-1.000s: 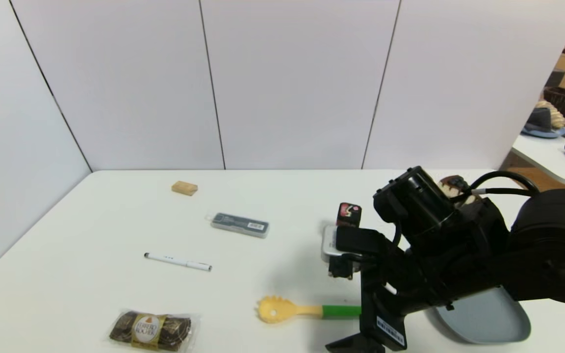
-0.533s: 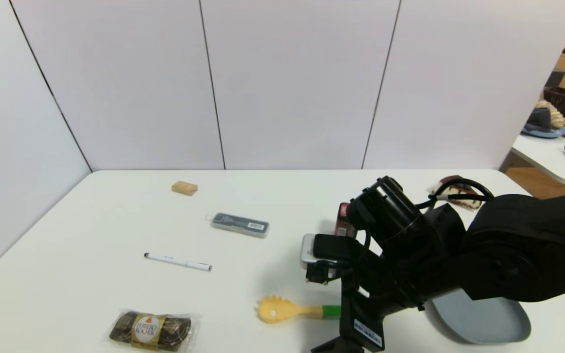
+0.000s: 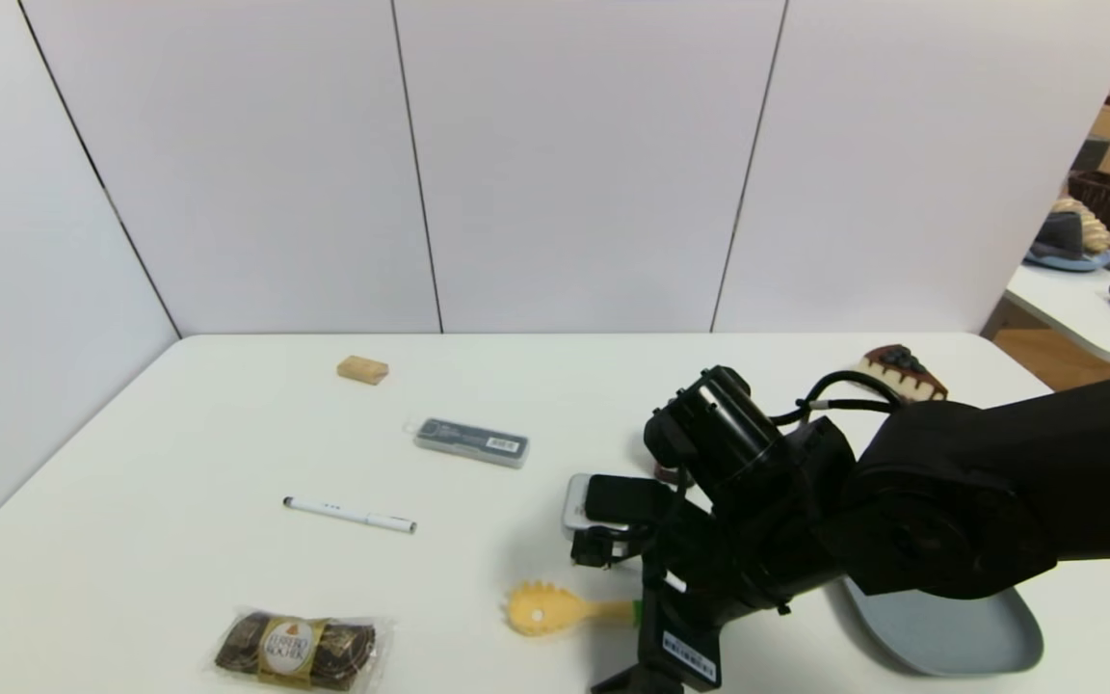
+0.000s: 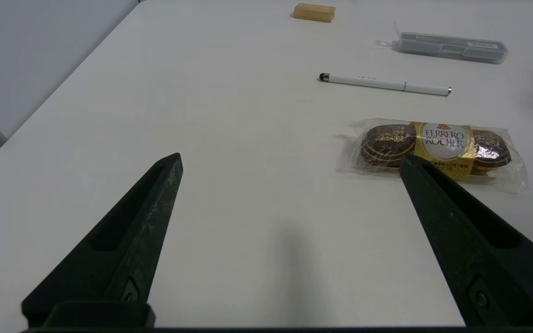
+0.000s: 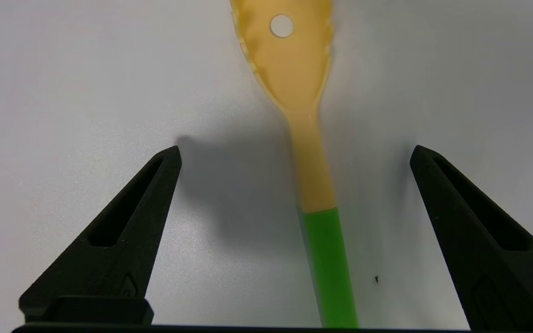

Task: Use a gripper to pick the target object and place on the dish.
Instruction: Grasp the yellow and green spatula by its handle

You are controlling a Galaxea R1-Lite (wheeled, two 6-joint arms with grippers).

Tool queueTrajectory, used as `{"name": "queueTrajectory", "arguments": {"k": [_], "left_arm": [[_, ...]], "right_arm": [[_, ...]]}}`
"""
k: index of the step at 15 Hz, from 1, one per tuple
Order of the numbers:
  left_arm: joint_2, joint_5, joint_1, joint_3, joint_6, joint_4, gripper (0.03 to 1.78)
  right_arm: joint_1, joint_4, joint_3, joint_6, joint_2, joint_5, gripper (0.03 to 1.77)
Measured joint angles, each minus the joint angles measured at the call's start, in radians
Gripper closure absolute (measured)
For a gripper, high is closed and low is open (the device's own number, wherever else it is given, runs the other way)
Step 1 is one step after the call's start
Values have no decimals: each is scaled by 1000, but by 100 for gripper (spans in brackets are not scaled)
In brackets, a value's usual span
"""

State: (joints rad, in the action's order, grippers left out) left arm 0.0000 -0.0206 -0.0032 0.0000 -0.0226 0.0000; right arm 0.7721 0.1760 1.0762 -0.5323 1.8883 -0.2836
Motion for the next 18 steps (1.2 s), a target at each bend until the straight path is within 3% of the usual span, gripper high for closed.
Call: {"name": "queueTrajectory", "arguments": {"k": [18], "left_arm": [[0,0,0,0,0,0,12]], "right_arm": [[-22,1,2,-5,24,0,10]]}}
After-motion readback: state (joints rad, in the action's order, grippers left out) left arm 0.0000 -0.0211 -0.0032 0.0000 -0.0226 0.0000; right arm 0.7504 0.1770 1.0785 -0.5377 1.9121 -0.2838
